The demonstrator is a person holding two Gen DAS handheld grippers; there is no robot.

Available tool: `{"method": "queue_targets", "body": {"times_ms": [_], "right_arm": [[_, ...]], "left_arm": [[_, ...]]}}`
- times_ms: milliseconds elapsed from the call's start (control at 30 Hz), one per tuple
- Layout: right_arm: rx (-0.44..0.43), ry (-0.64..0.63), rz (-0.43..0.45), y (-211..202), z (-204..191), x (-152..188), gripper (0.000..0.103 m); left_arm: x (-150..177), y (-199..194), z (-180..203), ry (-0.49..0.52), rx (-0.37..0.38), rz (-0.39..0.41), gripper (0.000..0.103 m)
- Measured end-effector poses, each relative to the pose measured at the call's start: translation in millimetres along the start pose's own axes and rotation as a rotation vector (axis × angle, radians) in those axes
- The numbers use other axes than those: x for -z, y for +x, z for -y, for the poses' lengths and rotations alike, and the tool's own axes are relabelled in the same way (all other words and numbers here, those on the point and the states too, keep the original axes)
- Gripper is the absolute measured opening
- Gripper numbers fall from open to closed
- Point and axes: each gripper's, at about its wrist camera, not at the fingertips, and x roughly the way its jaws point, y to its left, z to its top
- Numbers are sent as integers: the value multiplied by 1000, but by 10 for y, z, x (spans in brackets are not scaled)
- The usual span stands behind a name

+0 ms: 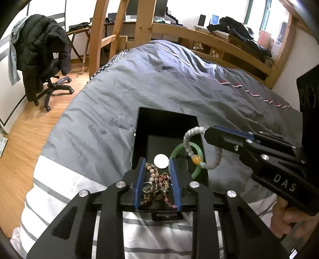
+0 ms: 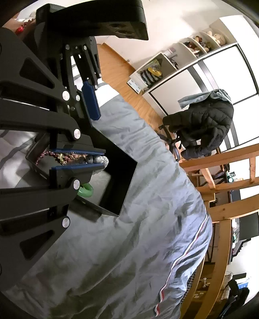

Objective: Organize jewelry

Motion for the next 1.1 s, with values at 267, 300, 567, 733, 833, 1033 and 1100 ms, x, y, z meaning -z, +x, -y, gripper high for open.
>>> {"method": "queue_targets", "body": {"times_ms": [267,300,567,733,833,1033,1100], "right_arm": [[24,50,35,-107,12,-33,76],[42,58,65,-188,4,-46,82],[182,42,81,-637,-229,-50,88],[216,6,109,-1048,-530,135,89],[233,-3,97,-1230,-667,306,89],[301,-30,62,-1420,-885,666,89],[310,-15,52,-1483,-905,774,89]], "left_arm": [[20,-200,-85,-12,-60,54,75],[26,-263,-126,-22,-65,66,77],[112,-779,-324,-28,-134,95,78],[292,-1083,-267,9,-196,113,84],[450,-1268,-254,15,-220,124,86],[668,-1492,-215,-5,-236,137,89],[734,-1553,-150,11,-250,145,90]]}}
